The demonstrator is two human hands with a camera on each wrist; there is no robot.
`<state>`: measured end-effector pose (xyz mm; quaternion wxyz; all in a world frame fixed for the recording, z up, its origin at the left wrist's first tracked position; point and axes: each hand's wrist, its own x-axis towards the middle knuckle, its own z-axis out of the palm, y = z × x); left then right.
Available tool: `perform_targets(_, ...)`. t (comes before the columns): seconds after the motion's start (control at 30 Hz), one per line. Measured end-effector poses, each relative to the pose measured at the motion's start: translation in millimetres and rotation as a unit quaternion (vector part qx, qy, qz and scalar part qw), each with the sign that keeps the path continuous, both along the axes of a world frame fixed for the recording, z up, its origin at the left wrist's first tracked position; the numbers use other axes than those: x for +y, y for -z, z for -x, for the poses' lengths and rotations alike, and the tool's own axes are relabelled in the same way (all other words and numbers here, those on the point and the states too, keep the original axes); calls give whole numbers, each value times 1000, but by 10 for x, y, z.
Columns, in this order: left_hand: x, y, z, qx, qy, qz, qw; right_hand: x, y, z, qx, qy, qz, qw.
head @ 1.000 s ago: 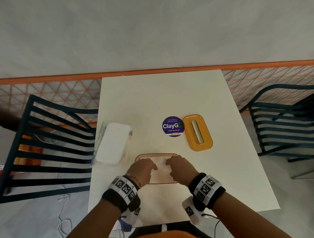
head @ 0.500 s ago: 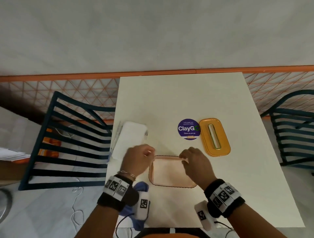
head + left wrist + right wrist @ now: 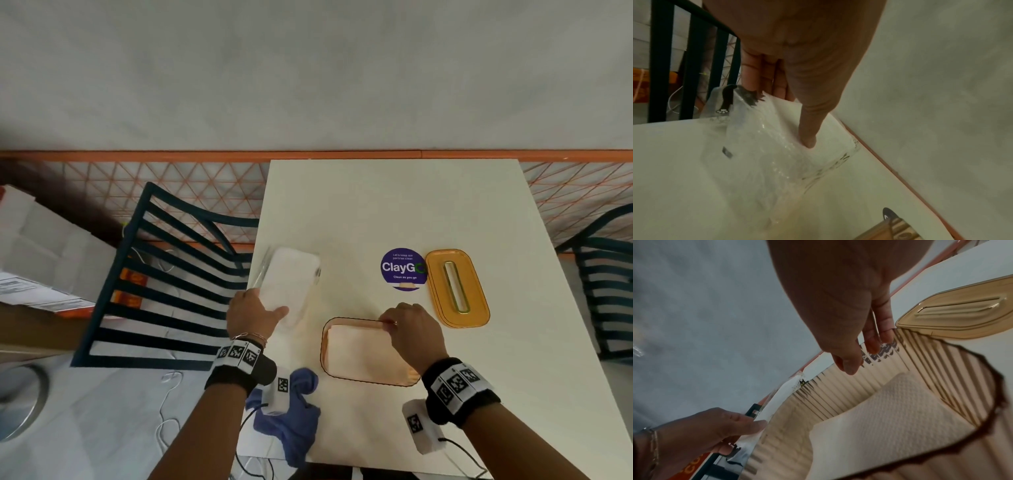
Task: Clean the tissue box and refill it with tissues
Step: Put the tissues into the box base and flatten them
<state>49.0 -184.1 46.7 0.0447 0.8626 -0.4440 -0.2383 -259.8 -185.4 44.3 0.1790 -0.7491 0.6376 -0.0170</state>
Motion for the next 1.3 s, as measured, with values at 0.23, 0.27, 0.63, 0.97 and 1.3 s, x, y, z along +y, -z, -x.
perform_targets(0.23, -49, -2, 15, 75, -66, 3, 995, 17, -71, 45, -24, 9, -14, 1000)
perform_targets(0.27, -58, -1, 13, 89, -78, 2, 993, 20, -83, 51, -26, 10, -13, 1000)
perform_targets(0.63, -98, 23, -24, 256, -187, 47, 947, 29, -100, 57, -29, 10, -9, 999)
perform_targets(0.97, 26, -29, -37, 386, -251, 163, 873, -54, -223, -7, -52, 25, -68, 996)
perform_targets(1.3, 369, -425, 261, 542, -133, 108, 823, -149, -708, -331, -439, 90, -333, 830)
